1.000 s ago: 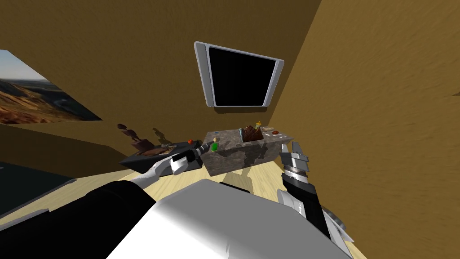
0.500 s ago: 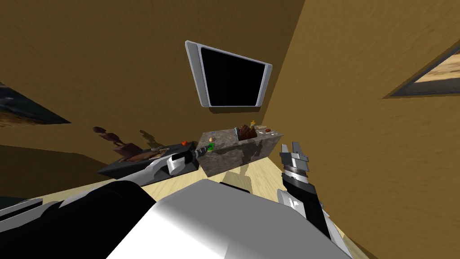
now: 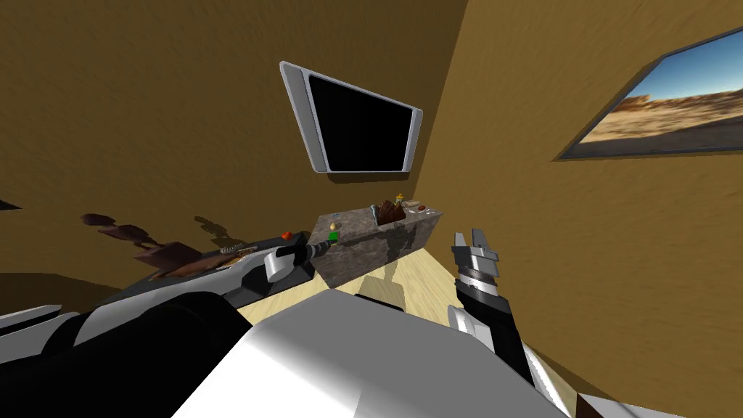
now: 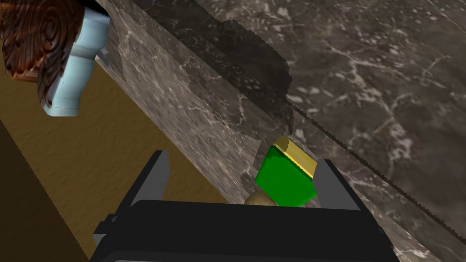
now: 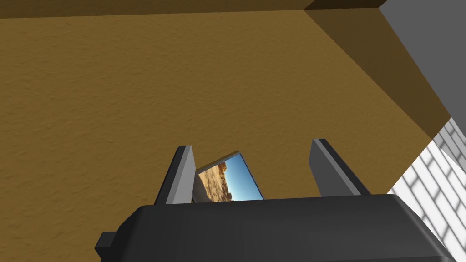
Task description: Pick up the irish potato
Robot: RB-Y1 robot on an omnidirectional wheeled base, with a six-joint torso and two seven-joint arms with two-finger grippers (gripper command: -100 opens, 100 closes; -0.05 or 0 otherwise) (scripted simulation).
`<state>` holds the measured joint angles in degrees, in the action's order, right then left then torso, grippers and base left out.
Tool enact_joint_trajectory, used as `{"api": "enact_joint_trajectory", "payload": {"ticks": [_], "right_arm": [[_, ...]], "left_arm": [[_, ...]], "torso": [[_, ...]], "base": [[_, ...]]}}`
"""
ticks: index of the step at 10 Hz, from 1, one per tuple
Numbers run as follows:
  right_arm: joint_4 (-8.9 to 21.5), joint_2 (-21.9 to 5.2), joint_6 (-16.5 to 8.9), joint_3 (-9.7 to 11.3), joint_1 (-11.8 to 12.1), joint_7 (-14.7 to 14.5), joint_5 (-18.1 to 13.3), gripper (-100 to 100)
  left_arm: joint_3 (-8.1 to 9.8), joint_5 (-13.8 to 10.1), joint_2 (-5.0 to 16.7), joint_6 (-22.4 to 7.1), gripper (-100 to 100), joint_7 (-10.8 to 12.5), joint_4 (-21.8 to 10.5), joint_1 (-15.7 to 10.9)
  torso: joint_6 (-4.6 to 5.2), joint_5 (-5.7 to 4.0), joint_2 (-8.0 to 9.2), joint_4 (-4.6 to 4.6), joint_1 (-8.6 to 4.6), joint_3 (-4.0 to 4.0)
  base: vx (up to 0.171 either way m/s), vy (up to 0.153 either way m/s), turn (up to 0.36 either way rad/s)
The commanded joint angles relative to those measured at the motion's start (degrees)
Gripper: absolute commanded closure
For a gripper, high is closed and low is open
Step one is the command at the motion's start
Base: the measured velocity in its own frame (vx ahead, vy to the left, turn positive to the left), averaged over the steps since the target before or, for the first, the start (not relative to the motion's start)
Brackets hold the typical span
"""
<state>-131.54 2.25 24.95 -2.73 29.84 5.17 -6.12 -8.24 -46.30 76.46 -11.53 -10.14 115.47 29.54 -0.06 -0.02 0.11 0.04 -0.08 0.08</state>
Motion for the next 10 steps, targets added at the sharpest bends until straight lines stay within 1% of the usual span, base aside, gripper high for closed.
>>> {"api": "enact_joint_trajectory", "payload": {"ticks": [1,2,3,4,5,6,7,8,9,10], "right_arm": [[0.0,0.0,0.0,0.0,0.0,0.0,0.0,0],[0.0,0.0,0.0,0.0,0.0,0.0,0.0,0],[0.0,0.0,0.0,0.0,0.0,0.0,0.0,0],[0.0,0.0,0.0,0.0,0.0,0.0,0.0,0],[0.0,0.0,0.0,0.0,0.0,0.0,0.0,0],[0.0,0.0,0.0,0.0,0.0,0.0,0.0,0],[0.0,0.0,0.0,0.0,0.0,0.0,0.0,0],[0.0,0.0,0.0,0.0,0.0,0.0,0.0,0],[0.0,0.0,0.0,0.0,0.0,0.0,0.0,0],[0.0,0.0,0.0,0.0,0.0,0.0,0.0,0]], "left_arm": [[-2.15,-1.5,2.9,-0.4,-100,-0.1,-2.8,0.5],[-2.15,-1.5,4.1,-0.4,-100,-0.1,-2.8,0.5],[-3.3,-2.2,6.0,-1.7,-100,-0.1,-4.4,1.2],[-3.3,-2.2,6.7,-1.7,-100,-0.1,-4.4,1.2],[-4.45,-2.8,8.8,-3.0,-100,-0.1,-5.9,1.8],[-5.57,-3.3,10.8,-4.3,-100,-0.1,-7.5,2.4],[-5.57,-3.3,11.5,-4.3,-100,-0.1,-7.5,2.4],[-6.64,-3.9,13.5,-5.5,-100,-0.2,-9.0,3.0],[-6.64,-3.9,13.7,-5.5,-100,-0.2,-9.0,3.0],[-7.65,-4.4,15.4,-6.7,-100,-0.2,-10.4,3.6]], "torso": [[0.0,0.0,0.0,0.0,0.0,0.0],[0.04,-0.01,-0.02,-0.01,-0.03,-0.01],[0.0,0.0,-0.04,-0.01,0.01,-0.02],[0.04,0.0,-0.06,-0.02,-0.01,-0.04],[0.0,0.0,-0.06,-0.01,0.02,-0.04],[0.03,0.0,-0.08,-0.02,0.01,-0.05],[0.07,-0.01,-0.13,-0.03,-0.02,-0.08],[-0.03,0.0,-0.14,-0.03,0.06,-0.08],[0.02,0.02,-0.16,-0.04,0.09,-0.09],[-0.01,0.03,-0.16,-0.04,0.13,-0.1]], "base": [[-0.015,-0.051,-0.212],[-0.01,-0.036,-0.117],[-0.006,-0.046,-0.227],[-0.005,-0.035,-0.128],[0.003,-0.04,-0.207],[0.017,-0.047,-0.438],[0.018,-0.022,-0.114],[0.029,-0.016,-0.175],[0.025,-0.006,-0.106],[0.045,0.006,-0.231]]}}
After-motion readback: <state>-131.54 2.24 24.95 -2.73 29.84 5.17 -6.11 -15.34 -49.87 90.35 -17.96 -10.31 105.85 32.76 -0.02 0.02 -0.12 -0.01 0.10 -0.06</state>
